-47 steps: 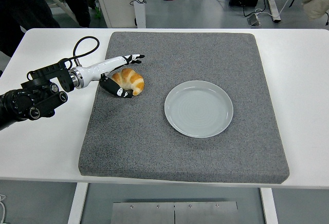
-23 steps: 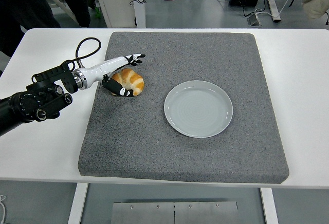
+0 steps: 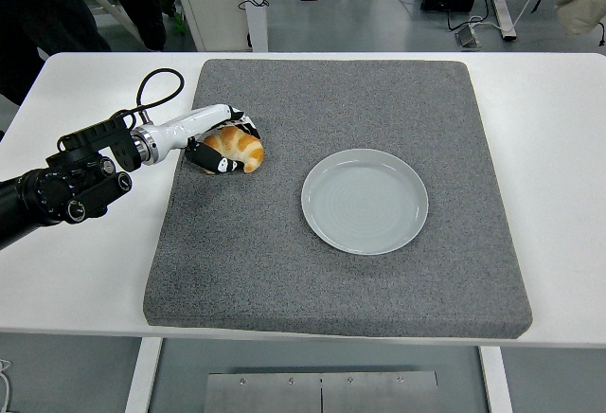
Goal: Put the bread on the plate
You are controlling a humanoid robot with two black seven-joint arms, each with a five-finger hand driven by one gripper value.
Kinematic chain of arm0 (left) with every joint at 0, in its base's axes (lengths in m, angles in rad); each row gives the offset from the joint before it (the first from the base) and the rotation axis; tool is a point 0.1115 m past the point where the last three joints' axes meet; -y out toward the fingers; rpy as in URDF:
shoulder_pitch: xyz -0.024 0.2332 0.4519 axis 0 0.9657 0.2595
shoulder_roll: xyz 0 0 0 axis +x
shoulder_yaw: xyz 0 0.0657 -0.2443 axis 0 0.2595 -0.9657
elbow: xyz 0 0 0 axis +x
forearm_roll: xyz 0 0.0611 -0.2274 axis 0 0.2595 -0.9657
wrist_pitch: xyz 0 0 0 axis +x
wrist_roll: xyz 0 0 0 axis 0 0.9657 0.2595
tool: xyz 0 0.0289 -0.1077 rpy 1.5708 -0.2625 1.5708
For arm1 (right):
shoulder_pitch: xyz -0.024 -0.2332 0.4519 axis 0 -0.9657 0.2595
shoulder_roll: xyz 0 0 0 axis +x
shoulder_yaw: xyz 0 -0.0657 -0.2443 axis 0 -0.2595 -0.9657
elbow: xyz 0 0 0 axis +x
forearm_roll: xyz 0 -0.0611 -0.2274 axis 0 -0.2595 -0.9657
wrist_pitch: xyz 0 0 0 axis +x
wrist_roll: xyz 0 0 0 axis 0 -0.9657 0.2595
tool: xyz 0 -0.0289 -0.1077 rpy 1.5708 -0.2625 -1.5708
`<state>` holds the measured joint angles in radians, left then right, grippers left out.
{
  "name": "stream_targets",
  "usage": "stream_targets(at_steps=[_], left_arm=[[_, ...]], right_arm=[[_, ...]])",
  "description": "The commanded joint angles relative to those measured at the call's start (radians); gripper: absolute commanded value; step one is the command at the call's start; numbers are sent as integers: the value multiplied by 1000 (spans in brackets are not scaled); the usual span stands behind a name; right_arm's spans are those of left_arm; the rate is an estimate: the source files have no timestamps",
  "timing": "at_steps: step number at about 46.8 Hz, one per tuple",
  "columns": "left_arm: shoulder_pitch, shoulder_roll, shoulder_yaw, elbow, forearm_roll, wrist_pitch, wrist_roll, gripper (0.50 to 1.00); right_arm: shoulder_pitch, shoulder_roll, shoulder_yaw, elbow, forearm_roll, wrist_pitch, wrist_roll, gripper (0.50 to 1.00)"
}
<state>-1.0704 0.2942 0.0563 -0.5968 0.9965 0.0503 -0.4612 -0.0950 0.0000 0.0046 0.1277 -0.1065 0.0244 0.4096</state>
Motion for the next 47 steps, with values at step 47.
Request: stream_targets(at_steps=[47], left_arm=[[-328,69,5,-1,-2,16,-2,500]], right_arm=[[0,0,0,1,1,0,0,1000]])
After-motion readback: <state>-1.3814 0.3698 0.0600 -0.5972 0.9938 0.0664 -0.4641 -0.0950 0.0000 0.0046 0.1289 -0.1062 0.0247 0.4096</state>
